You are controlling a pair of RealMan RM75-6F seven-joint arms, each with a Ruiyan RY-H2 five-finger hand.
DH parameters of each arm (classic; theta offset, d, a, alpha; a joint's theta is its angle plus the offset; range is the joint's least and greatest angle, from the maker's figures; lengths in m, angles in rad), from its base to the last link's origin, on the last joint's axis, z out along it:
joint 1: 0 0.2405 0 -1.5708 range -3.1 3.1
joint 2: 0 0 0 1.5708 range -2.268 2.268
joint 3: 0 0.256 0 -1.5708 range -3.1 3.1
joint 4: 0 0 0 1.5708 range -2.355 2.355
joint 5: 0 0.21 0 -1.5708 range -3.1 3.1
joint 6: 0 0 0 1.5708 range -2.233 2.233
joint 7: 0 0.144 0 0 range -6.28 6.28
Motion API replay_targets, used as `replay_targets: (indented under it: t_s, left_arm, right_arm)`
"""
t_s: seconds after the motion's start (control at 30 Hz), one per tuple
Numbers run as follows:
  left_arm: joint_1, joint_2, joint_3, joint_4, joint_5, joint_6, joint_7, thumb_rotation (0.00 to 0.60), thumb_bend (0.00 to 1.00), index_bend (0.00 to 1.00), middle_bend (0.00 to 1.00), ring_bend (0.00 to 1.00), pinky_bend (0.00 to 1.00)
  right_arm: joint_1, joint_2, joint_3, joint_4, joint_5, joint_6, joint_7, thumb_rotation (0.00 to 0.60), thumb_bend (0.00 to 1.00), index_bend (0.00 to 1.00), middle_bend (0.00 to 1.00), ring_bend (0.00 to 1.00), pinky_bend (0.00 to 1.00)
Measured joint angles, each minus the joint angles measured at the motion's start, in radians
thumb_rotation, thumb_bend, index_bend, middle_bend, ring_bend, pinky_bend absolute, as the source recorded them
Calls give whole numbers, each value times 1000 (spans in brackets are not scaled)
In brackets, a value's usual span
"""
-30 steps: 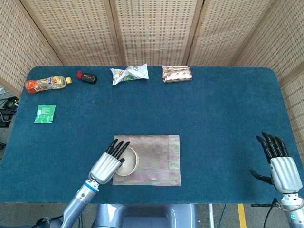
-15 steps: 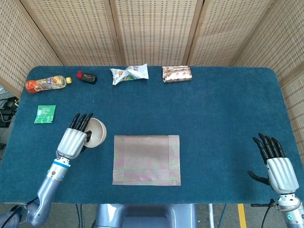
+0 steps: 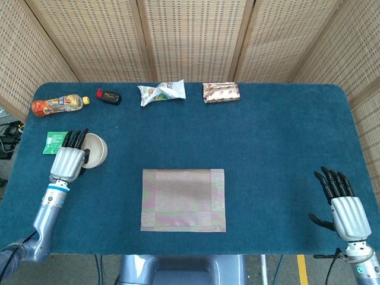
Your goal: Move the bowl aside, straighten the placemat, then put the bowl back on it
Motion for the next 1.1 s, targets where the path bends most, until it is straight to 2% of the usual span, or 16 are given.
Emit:
replay_targets:
  t_s: [0.47, 0.9, 1.0, 1.1]
  left_arm:
    - [7, -11, 48, 113, -46, -68, -62, 600, 402, 638, 0, 0, 0]
    - [2, -7, 72, 109, -123, -149, 23, 600, 402, 588, 0, 0, 0]
    - [1, -3, 77, 103, -135, -164, 36, 600, 383, 489, 0, 0, 0]
    - [0, 14, 81, 86, -140, -172, 39, 600, 308, 284, 0, 0, 0]
  right_arm:
    - [-2, -2, -2, -3, -4, 5, -6, 600, 71, 39, 0, 0, 0]
    - [-3, 1, -3, -6, -4, 6, -3, 600, 71, 39, 0, 0, 0]
    - [-3, 3, -3, -7, -4, 6, 2, 600, 71, 39, 0, 0, 0]
    - [-3, 4, -2, -7, -5, 7, 5, 600, 71, 39, 0, 0, 0]
